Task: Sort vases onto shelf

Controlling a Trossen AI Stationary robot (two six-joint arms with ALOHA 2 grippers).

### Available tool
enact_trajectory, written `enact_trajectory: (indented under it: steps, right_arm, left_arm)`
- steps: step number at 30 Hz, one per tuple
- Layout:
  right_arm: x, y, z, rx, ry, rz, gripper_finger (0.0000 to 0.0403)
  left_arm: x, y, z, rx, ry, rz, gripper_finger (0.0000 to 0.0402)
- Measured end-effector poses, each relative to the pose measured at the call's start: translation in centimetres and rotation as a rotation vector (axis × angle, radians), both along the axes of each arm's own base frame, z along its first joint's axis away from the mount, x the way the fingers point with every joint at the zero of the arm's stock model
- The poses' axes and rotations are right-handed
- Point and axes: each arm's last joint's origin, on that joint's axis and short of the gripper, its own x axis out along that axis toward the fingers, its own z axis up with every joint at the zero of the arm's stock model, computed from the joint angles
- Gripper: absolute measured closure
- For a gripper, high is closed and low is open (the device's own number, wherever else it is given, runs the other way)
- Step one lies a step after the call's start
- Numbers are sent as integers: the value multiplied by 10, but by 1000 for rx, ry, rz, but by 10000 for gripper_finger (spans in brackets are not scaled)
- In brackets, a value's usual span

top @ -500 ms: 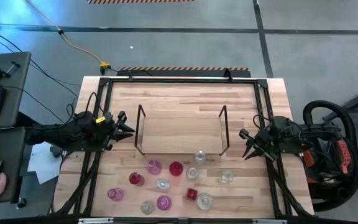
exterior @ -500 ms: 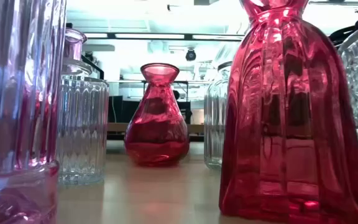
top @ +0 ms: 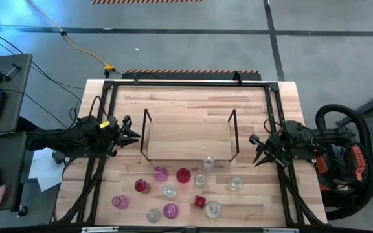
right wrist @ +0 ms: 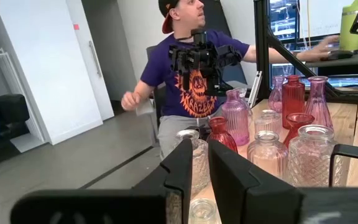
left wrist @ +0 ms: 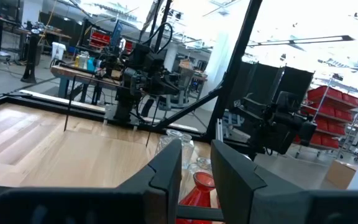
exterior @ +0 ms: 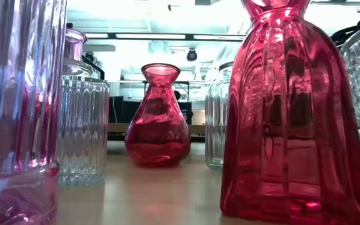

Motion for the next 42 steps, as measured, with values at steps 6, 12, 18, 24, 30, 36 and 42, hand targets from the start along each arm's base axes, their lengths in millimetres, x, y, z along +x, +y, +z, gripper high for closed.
enact_trajectory:
  steps: [6, 12, 18, 24, 30, 36, 42]
  right_arm:
    - [0, 0, 0, 0, -1, 0, 355]
    - [0, 0, 0, 0, 0, 0, 355]
    - [0, 0, 0, 0, 0, 0, 355]
    - [0, 0, 0, 0, 0, 0, 355]
    - [0, 0, 0, 0, 0, 0, 355]
    - [0, 0, 0, 0, -1, 0, 355]
    - [0, 0, 0, 0, 0, 0, 355]
  left_arm:
    - [0, 0, 0, 0, 0, 0, 326]
    - [0, 0, 0, 0, 0, 0, 326]
    - [0, 0, 0, 0, 1, 0, 326]
    - [0, 0, 0, 0, 0, 0, 326]
    - [0, 0, 0, 0, 0, 0, 326]
    - [0, 0, 0, 0, 0, 0, 326]
    - [0, 0, 2, 43, -28, 16, 326]
